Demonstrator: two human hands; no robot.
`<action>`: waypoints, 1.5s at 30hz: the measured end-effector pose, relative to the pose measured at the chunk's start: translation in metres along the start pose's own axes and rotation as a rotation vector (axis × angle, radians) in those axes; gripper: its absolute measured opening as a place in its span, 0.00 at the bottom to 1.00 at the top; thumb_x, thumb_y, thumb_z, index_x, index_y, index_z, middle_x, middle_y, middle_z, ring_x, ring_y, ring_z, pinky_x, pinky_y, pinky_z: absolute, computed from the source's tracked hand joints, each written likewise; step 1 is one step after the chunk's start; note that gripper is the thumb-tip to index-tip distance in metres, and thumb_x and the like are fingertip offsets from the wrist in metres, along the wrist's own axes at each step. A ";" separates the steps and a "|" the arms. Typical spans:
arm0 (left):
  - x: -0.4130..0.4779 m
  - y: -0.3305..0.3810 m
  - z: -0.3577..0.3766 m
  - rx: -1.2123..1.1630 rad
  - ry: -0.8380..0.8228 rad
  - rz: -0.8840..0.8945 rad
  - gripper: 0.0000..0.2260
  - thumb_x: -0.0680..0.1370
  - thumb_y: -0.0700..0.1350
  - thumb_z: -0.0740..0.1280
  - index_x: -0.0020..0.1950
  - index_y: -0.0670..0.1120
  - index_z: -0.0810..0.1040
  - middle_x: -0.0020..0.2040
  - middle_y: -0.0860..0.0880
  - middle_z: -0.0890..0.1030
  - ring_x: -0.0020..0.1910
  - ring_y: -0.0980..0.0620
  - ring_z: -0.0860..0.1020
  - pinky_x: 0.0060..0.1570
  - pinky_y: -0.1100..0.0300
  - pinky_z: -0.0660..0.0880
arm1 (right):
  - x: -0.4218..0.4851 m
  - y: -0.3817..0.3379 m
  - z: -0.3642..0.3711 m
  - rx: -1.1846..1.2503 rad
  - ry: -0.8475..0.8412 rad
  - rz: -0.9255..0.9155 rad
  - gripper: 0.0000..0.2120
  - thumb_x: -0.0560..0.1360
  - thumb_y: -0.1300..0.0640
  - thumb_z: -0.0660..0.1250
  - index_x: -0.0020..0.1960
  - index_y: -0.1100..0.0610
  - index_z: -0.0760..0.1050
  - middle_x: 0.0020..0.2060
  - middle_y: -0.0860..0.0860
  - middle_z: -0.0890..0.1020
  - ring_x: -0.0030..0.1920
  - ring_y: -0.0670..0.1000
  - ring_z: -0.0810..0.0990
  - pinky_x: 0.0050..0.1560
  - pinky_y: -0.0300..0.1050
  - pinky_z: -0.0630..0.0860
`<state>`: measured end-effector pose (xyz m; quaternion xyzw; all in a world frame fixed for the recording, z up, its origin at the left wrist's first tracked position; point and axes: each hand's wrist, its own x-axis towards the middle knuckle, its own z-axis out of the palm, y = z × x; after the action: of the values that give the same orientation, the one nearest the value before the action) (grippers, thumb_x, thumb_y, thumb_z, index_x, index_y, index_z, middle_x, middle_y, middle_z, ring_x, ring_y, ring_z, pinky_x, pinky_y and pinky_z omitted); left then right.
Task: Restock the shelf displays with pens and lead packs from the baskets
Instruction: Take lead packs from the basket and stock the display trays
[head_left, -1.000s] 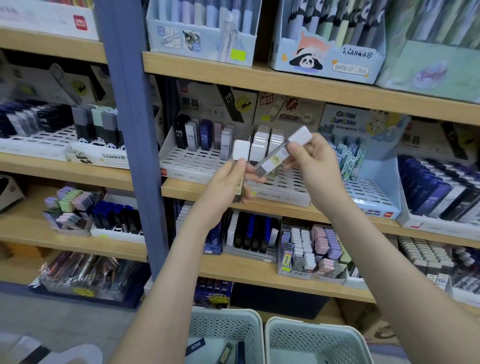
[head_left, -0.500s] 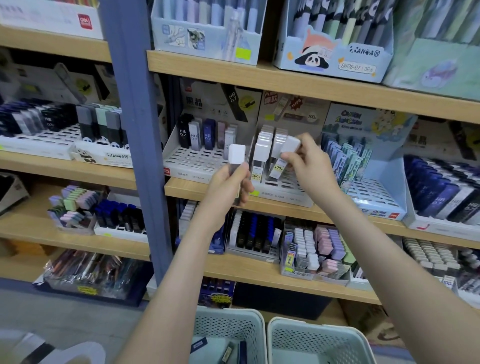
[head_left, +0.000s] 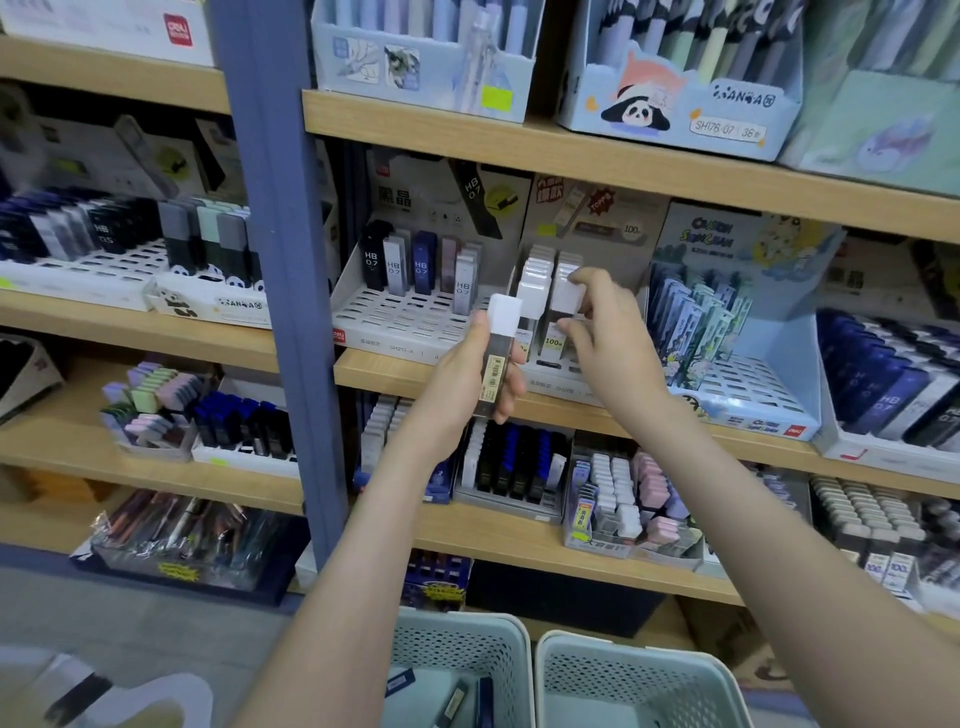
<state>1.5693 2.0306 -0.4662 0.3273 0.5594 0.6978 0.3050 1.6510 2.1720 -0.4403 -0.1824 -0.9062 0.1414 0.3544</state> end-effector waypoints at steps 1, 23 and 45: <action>0.000 0.000 0.000 0.008 0.003 0.003 0.25 0.84 0.58 0.47 0.45 0.43 0.76 0.30 0.49 0.78 0.26 0.53 0.73 0.29 0.59 0.70 | 0.000 0.002 0.002 -0.033 -0.003 -0.008 0.16 0.78 0.61 0.63 0.65 0.58 0.66 0.50 0.52 0.72 0.55 0.55 0.71 0.52 0.48 0.69; 0.009 -0.016 0.016 1.193 0.318 0.776 0.26 0.78 0.44 0.66 0.74 0.43 0.62 0.72 0.43 0.65 0.69 0.46 0.62 0.67 0.50 0.59 | -0.013 -0.017 -0.035 0.733 0.211 0.250 0.09 0.79 0.65 0.60 0.55 0.55 0.75 0.46 0.49 0.81 0.44 0.39 0.79 0.45 0.33 0.74; 0.040 -0.013 -0.012 1.408 0.154 0.823 0.33 0.75 0.47 0.71 0.76 0.39 0.60 0.73 0.41 0.66 0.72 0.44 0.65 0.72 0.50 0.61 | -0.003 -0.005 -0.021 0.388 0.047 0.027 0.11 0.80 0.59 0.61 0.58 0.46 0.69 0.44 0.62 0.78 0.42 0.65 0.76 0.42 0.57 0.73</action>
<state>1.5367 2.0580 -0.4766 0.5725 0.7210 0.2597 -0.2914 1.6661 2.1687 -0.4251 -0.1262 -0.8508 0.3140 0.4021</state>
